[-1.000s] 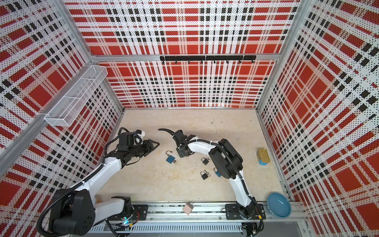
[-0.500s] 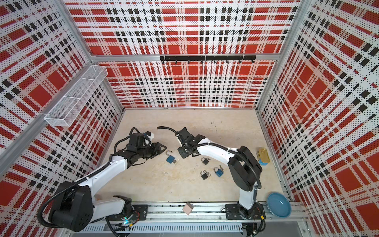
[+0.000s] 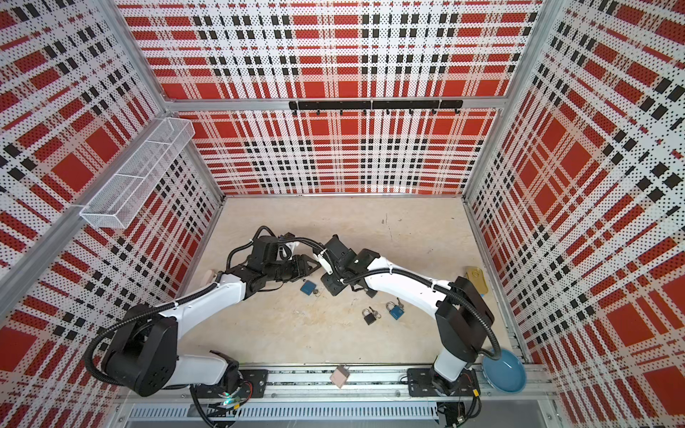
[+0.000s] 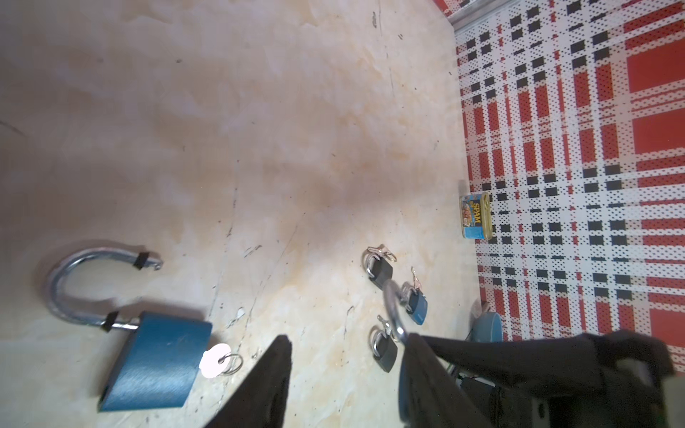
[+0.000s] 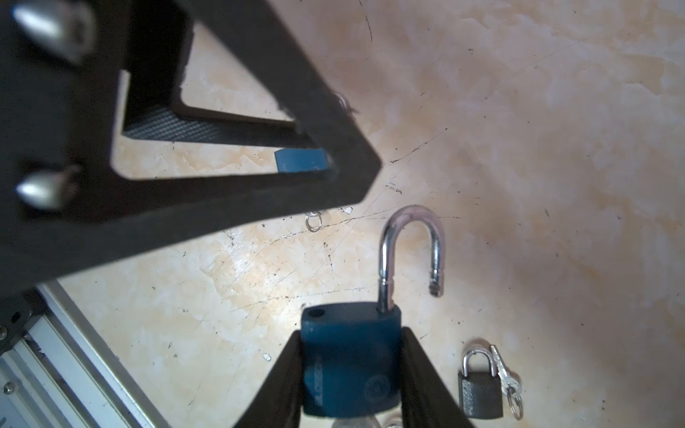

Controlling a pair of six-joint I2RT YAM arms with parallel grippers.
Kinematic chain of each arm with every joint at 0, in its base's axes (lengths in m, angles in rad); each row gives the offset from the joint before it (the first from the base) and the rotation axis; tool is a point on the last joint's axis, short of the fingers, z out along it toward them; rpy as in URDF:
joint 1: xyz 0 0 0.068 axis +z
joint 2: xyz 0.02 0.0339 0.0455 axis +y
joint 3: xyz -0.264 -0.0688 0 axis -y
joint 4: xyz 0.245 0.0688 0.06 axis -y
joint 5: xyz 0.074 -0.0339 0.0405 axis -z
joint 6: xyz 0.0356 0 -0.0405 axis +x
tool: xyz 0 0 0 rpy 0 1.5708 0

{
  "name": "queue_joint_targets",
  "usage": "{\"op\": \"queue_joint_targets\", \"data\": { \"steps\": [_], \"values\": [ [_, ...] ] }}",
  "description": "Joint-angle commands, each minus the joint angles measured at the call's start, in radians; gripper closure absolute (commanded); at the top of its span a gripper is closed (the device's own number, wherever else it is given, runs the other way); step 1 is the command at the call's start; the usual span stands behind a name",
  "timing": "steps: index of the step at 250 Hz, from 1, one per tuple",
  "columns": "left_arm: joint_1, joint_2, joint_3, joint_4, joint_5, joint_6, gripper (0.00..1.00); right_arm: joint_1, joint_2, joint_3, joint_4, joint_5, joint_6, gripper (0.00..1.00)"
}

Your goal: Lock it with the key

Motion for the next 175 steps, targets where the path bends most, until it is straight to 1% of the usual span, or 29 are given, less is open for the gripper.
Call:
{"op": "queue_joint_targets", "data": {
  "steps": [1, 94, 109, 175],
  "values": [
    [-0.007, 0.025, 0.031, 0.069, 0.042, -0.023, 0.47, 0.013, -0.034, 0.002, 0.004, 0.008, -0.016, 0.76],
    [-0.047, 0.090, 0.058, 0.078, 0.072, -0.023, 0.53, 0.018, -0.035, 0.011, 0.004, 0.026, -0.008, 0.76],
    [-0.053, 0.094, 0.063, 0.078, 0.076, -0.021, 0.56, 0.018, -0.036, 0.011, 0.006, 0.027, -0.009, 0.76],
    [-0.078, 0.126, 0.087, 0.080, 0.088, -0.020, 0.60, 0.019, -0.036, 0.013, 0.006, 0.029, -0.009, 0.77]
  ]
}}
